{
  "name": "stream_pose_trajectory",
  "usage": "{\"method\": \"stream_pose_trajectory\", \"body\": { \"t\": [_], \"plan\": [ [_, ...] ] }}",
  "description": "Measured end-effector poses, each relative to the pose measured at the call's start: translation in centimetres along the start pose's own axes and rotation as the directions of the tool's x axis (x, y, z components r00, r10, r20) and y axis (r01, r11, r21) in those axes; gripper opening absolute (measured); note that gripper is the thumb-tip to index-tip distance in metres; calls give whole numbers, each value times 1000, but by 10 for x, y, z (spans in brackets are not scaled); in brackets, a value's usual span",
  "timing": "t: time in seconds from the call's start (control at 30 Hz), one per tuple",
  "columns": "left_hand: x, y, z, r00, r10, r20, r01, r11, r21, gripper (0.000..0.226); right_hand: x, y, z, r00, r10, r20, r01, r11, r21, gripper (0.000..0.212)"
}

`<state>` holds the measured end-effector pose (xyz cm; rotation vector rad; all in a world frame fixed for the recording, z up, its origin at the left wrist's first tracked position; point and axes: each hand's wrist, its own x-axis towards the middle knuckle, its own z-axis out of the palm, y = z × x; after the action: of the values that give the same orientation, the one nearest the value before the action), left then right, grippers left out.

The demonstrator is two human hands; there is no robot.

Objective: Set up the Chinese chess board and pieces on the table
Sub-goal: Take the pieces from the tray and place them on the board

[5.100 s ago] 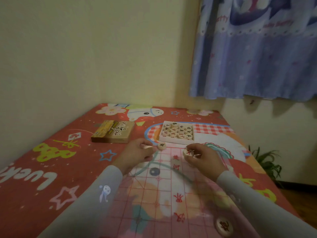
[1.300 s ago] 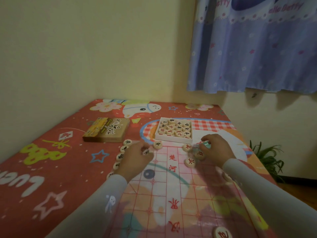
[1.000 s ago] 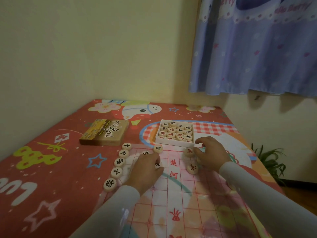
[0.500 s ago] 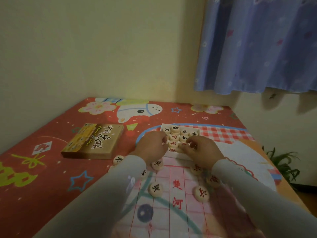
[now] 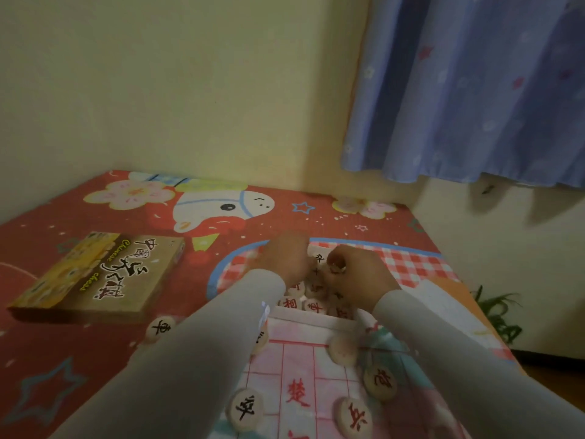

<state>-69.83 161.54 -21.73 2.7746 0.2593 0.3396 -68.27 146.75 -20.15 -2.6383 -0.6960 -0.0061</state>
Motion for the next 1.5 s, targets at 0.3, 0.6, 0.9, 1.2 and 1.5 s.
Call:
{"method": "stream_pose_trajectory", "body": {
  "t": [0.3, 0.6, 0.9, 1.2, 1.5],
  "plan": [
    [-4, -6, -27, 997, -5, 81, 7, 1000, -24, 17, 30, -12, 15, 998, 38, 43, -35, 997, -64, 22],
    [-34, 5, -31, 955, 58, 289, -57, 998, -12, 14, 34, -16, 4, 975, 100, 198, -77, 990, -120, 41],
    [-29, 10, -38, 950, 39, 308, -53, 998, 37, 14, 24, -8, -13, 995, -3, 100, -3, 998, 60, 30],
    [-31, -11, -63, 958, 24, 284, -75, 983, 168, 39, -2, -6, -25, 909, -169, 381, 229, 966, -117, 43],
    [-28, -3, -44, 919, 41, 392, -200, 906, 373, 31, 3, -10, -32, 907, -22, 420, 168, 934, -314, 30]
  ]
}}
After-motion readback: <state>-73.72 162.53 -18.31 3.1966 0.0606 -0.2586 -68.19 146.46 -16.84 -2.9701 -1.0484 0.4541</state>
